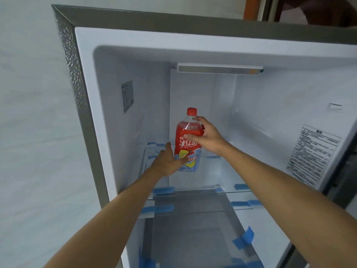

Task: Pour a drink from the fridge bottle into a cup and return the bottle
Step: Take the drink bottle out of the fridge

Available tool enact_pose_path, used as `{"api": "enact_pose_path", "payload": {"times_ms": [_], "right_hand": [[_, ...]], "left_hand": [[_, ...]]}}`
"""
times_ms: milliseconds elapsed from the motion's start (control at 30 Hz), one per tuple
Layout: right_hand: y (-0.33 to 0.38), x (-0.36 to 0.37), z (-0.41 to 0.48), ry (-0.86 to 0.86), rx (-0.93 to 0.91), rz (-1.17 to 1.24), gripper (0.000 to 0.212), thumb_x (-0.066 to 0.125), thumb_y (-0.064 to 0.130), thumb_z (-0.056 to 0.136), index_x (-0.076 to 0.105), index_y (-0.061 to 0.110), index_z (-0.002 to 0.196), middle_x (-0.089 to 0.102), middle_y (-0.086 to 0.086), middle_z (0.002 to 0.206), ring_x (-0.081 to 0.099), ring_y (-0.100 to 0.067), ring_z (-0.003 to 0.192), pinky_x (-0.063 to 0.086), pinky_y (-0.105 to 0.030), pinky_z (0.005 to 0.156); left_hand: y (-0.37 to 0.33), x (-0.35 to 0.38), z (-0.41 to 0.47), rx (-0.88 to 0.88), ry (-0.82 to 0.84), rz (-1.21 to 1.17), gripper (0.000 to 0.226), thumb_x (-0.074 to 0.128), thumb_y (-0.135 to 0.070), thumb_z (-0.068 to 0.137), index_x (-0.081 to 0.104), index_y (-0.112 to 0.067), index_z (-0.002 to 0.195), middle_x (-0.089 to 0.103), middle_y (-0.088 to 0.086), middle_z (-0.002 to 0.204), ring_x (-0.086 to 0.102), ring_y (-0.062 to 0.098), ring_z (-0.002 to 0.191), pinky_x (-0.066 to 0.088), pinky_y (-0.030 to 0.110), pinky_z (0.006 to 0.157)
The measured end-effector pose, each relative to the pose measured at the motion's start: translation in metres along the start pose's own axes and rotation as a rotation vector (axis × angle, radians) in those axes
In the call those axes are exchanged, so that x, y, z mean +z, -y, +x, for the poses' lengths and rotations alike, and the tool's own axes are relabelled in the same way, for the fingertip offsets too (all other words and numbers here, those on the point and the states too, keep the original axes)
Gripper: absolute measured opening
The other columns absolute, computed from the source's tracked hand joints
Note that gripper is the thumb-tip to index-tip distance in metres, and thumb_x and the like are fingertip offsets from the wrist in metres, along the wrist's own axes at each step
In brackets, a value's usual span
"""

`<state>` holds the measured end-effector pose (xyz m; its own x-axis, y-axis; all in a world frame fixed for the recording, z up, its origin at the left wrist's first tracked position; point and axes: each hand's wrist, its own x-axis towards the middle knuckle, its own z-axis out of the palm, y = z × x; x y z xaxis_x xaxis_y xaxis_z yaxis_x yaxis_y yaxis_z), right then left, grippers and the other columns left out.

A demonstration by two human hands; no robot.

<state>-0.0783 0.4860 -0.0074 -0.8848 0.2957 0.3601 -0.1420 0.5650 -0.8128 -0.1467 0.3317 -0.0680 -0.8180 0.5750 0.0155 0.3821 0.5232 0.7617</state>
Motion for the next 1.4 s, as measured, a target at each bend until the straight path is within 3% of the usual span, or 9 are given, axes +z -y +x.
{"api": "enact_pose_path", "payload": {"times_ms": [100,200,367,467,767,900,1067,1333,1400], "right_hand": [[0.009,-0.013,-0.008,-0.016,-0.009,0.014,0.065,0.079,0.030,0.081,0.045,0.024,0.136,0.058,0.012,0.116,0.062,-0.009,0.099,0.057,-0.032,0.084],[0.017,-0.023,-0.021,-0.027,-0.013,0.024,0.068,0.079,0.031,0.081,0.045,0.023,0.139,0.058,0.009,0.121,0.062,-0.013,0.103,0.057,-0.031,0.083],[0.026,-0.032,-0.049,-0.028,-0.028,0.029,0.068,0.080,0.031,0.080,0.047,0.025,0.139,0.059,0.008,0.123,0.063,-0.014,0.104,0.058,-0.034,0.084],[0.031,-0.034,-0.066,-0.024,-0.034,0.023,0.069,0.081,0.031,0.079,0.047,0.026,0.139,0.060,0.006,0.125,0.063,-0.014,0.105,0.058,-0.032,0.083],[0.053,-0.041,-0.115,-0.057,-0.036,0.029,0.071,0.079,0.033,0.081,0.045,0.025,0.143,0.057,0.003,0.131,0.059,-0.015,0.108,0.056,-0.030,0.082],[0.064,-0.045,-0.131,-0.086,-0.024,0.034,0.071,0.080,0.033,0.080,0.044,0.026,0.141,0.057,-0.001,0.135,0.060,-0.019,0.110,0.057,-0.040,0.090],[0.076,-0.052,-0.148,-0.108,-0.020,0.034,0.068,0.079,0.033,0.081,0.044,0.025,0.139,0.056,-0.002,0.135,0.059,-0.017,0.107,0.057,-0.043,0.091],[0.092,-0.057,-0.166,-0.128,-0.033,-0.031,0.070,0.079,0.035,0.081,0.043,0.026,0.140,0.056,0.002,0.133,0.058,-0.014,0.105,0.056,-0.026,0.078],[0.097,-0.059,-0.168,-0.147,-0.030,-0.046,0.070,0.079,0.036,0.081,0.043,0.027,0.141,0.056,0.000,0.135,0.059,-0.015,0.106,0.057,-0.029,0.080]], "left_hand": [[-0.015,-0.002,-0.016,0.008,0.033,-0.157,0.095,0.064,-0.058,0.082,0.018,-0.020,0.156,0.044,0.006,0.153,0.049,0.032,0.135,0.045,0.052,0.108],[-0.027,-0.001,-0.028,-0.047,0.055,-0.308,0.095,0.072,-0.045,0.085,0.014,-0.024,0.157,0.041,0.007,0.154,0.047,0.035,0.137,0.047,0.054,0.101],[-0.034,0.007,-0.054,-0.036,0.097,-0.459,0.078,0.073,-0.023,0.089,0.027,-0.024,0.152,0.055,0.006,0.130,0.058,0.029,0.114,0.050,0.053,0.098],[-0.034,0.012,-0.071,-0.031,0.113,-0.494,0.073,0.073,-0.021,0.089,0.033,-0.024,0.149,0.058,0.005,0.125,0.060,0.027,0.108,0.053,0.051,0.095],[-0.045,0.018,-0.127,-0.035,0.105,-0.552,0.069,0.074,-0.016,0.088,0.037,-0.023,0.146,0.058,0.008,0.128,0.060,0.034,0.117,0.053,0.058,0.096],[-0.052,0.019,-0.145,-0.025,0.102,-0.567,0.069,0.074,-0.017,0.088,0.037,-0.023,0.146,0.059,0.008,0.124,0.062,0.034,0.115,0.054,0.057,0.095],[-0.060,0.018,-0.160,-0.008,0.100,-0.566,0.069,0.075,-0.016,0.087,0.039,-0.024,0.145,0.058,0.011,0.127,0.061,0.037,0.117,0.053,0.058,0.095],[-0.066,0.019,-0.167,-0.003,0.145,-0.635,0.062,0.076,-0.010,0.085,0.044,-0.028,0.136,0.060,0.010,0.129,0.061,0.035,0.116,0.054,0.058,0.094],[-0.068,0.017,-0.166,0.008,0.169,-0.641,0.062,0.076,-0.010,0.085,0.045,-0.028,0.136,0.061,0.008,0.129,0.062,0.035,0.115,0.054,0.058,0.094]]}}
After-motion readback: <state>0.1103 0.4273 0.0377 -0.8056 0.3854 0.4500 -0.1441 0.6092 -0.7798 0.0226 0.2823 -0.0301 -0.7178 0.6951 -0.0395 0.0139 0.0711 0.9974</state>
